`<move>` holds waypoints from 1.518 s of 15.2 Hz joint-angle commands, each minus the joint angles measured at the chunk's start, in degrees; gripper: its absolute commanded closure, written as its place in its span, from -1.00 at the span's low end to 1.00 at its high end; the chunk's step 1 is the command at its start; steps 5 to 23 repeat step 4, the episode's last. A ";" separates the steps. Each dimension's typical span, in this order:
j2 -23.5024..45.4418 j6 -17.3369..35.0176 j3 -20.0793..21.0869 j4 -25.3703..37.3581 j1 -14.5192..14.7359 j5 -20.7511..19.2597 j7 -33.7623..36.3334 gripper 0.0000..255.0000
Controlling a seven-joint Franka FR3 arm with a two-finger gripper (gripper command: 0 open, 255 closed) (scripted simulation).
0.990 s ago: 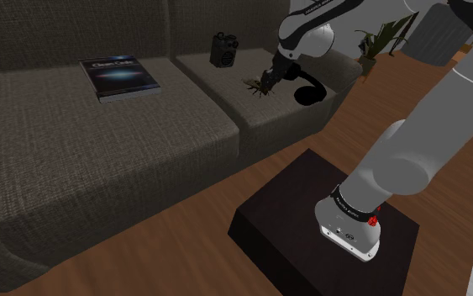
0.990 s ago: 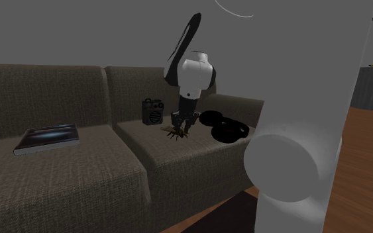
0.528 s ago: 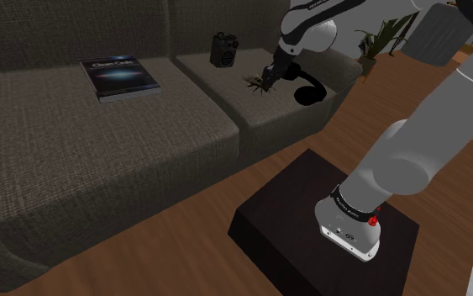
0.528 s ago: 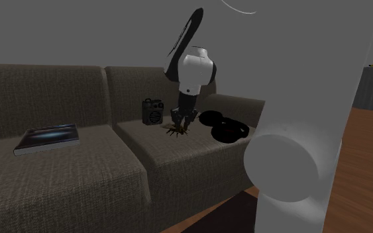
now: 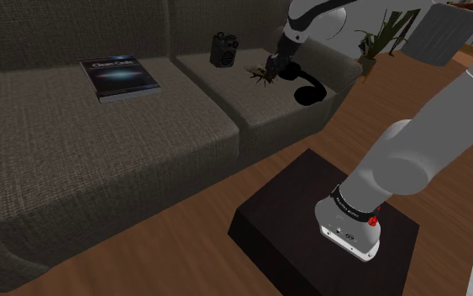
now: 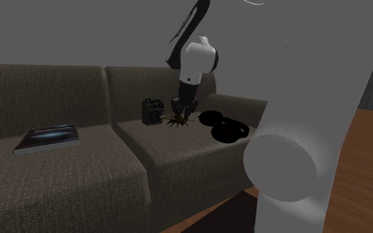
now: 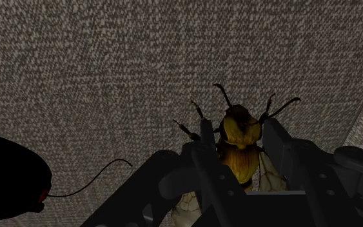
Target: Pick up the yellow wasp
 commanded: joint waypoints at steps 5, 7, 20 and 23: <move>-0.96 -2.45 0.20 1.61 -0.11 -0.82 0.85 1.00; -0.96 -2.45 0.20 1.61 -0.11 -0.82 0.85 1.00; -0.96 -2.45 0.20 1.61 -0.11 -0.82 0.85 1.00; -0.96 -2.45 0.20 1.61 -0.11 -0.82 0.85 1.00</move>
